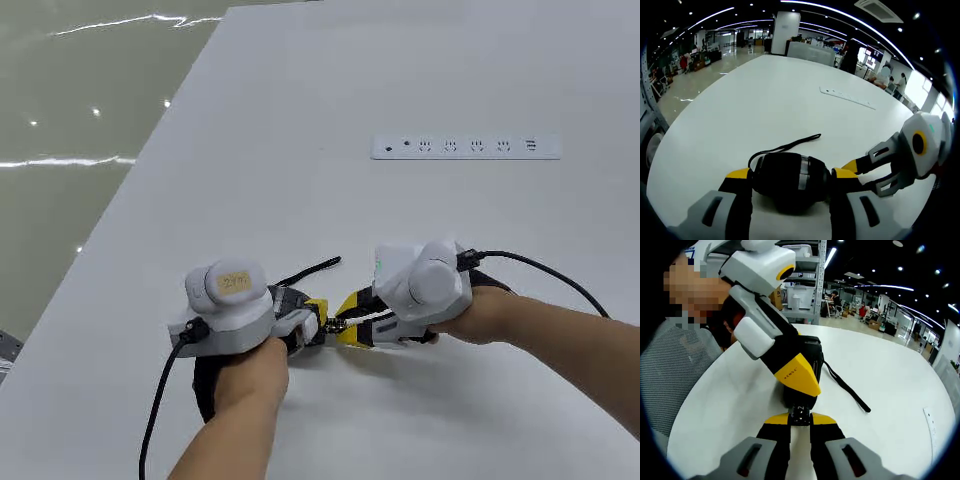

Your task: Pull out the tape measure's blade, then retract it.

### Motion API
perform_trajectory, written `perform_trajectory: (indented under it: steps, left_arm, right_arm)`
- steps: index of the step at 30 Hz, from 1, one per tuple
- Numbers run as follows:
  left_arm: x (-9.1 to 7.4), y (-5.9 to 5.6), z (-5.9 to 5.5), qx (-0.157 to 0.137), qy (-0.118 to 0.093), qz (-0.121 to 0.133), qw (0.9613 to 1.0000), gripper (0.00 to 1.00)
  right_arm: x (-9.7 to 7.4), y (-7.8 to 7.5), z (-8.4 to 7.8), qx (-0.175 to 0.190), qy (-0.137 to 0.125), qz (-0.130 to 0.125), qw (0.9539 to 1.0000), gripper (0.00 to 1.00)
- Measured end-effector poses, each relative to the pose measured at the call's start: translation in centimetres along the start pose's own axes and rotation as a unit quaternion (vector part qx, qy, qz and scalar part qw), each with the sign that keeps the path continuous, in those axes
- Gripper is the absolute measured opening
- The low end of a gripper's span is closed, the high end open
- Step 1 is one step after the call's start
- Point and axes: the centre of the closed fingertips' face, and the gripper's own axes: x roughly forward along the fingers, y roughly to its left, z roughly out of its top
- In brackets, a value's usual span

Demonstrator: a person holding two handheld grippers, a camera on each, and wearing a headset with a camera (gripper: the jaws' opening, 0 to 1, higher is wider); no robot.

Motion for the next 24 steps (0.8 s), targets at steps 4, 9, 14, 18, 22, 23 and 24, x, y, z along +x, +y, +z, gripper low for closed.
perform_trajectory:
  steps: [4,9,14,18,22,23,24]
  left_arm:
    - [0.1,-0.1,0.0,0.006,-0.001,0.002,1.0000,0.59]
    - [0.0,-0.3,-0.2,0.011,0.001,0.002,0.9999,0.59]
    - [-0.2,-0.3,-0.2,0.010,0.000,0.004,0.9999,0.59]
    - [-0.2,-0.4,-0.2,0.011,0.000,0.003,0.9999,0.59]
    - [-0.2,-0.4,-0.3,0.011,0.001,0.005,0.9999,0.59]
    - [-0.2,-0.4,-0.3,0.011,0.000,0.005,0.9999,0.59]
    - [-0.1,-0.3,-0.3,0.011,0.000,0.005,0.9999,0.59]
  right_arm:
    - [-0.1,0.2,0.1,0.003,0.002,-0.001,1.0000,0.14]
    - [0.4,0.2,-0.2,0.008,0.005,-0.003,1.0000,0.14]
    - [0.5,0.2,0.0,0.008,0.008,-0.005,0.9999,0.14]
    - [0.6,0.4,0.3,0.010,0.009,-0.009,0.9999,0.14]
    - [1.0,0.3,0.1,0.015,0.009,-0.015,0.9997,0.14]
    - [1.0,0.3,0.2,0.016,0.008,-0.015,0.9997,0.14]
    - [0.9,0.4,0.3,0.019,0.008,-0.016,0.9997,0.14]
